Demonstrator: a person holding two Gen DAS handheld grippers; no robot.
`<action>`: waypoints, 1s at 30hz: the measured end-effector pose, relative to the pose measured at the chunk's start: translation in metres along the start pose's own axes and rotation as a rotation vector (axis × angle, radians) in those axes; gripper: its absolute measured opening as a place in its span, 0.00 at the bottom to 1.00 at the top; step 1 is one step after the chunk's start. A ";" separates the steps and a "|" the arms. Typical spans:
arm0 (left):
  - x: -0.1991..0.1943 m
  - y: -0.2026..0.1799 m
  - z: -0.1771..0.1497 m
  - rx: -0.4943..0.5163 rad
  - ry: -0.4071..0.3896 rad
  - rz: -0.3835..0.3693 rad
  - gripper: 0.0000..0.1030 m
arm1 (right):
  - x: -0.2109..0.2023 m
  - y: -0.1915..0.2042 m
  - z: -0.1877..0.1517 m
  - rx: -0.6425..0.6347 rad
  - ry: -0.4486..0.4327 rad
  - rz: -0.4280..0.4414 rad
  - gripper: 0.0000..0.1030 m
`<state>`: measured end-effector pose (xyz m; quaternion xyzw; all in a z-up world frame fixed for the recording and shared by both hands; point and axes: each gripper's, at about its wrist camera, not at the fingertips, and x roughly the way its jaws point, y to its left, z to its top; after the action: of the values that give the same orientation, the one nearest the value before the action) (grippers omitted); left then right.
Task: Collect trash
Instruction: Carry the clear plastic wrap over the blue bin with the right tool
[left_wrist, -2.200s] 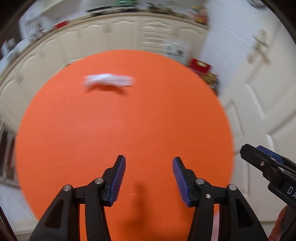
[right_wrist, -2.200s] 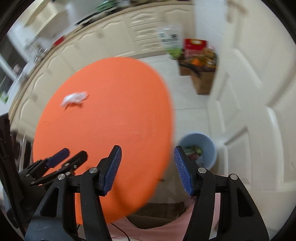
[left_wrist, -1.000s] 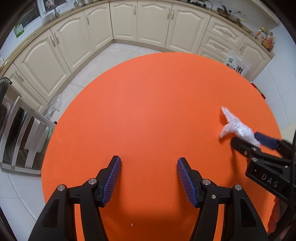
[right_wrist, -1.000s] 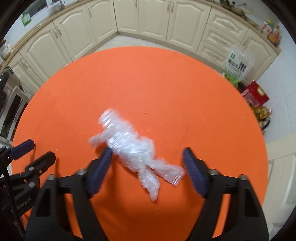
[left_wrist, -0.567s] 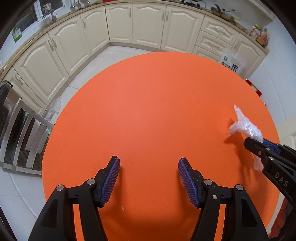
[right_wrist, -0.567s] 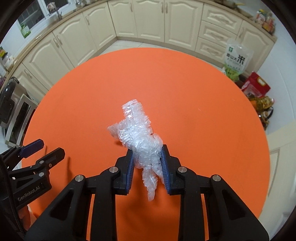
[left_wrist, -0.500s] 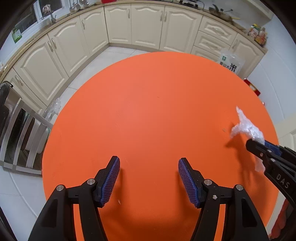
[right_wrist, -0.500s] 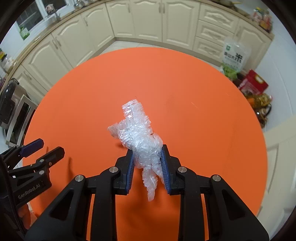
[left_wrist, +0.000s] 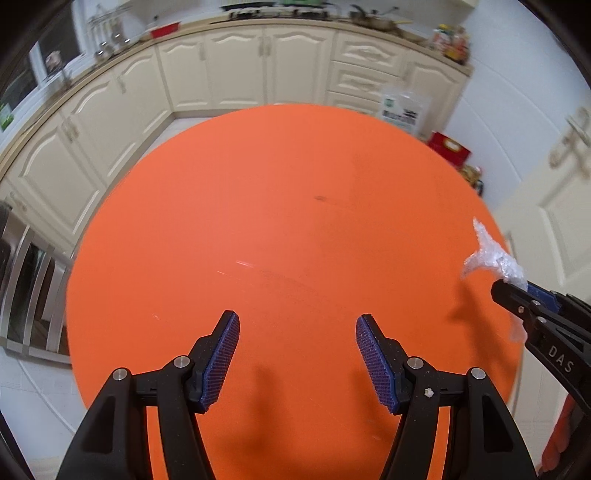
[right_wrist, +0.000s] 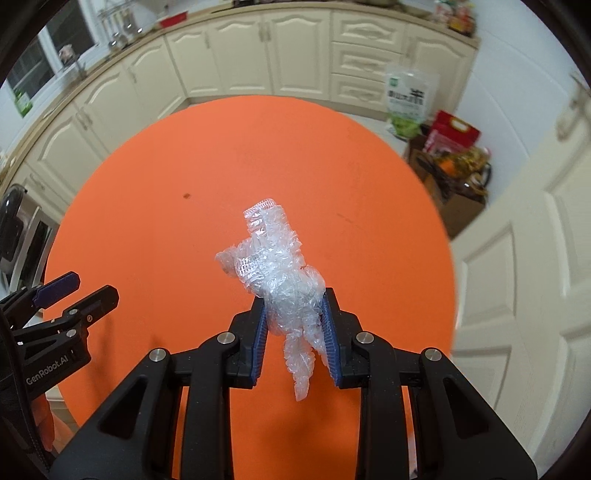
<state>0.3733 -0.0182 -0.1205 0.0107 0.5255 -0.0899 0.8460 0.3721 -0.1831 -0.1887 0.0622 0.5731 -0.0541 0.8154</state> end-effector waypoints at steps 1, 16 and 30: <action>-0.004 -0.006 -0.005 0.014 -0.001 -0.006 0.60 | -0.006 -0.011 -0.007 0.023 -0.006 -0.003 0.25; -0.024 -0.139 -0.065 0.266 0.014 -0.108 0.60 | -0.057 -0.151 -0.096 0.282 -0.077 -0.079 0.28; 0.017 -0.218 -0.048 0.387 0.123 -0.146 0.60 | -0.029 -0.230 -0.134 0.420 0.006 -0.126 0.28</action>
<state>0.3025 -0.2292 -0.1410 0.1404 0.5484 -0.2496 0.7856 0.2014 -0.3877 -0.2149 0.1950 0.5544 -0.2230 0.7777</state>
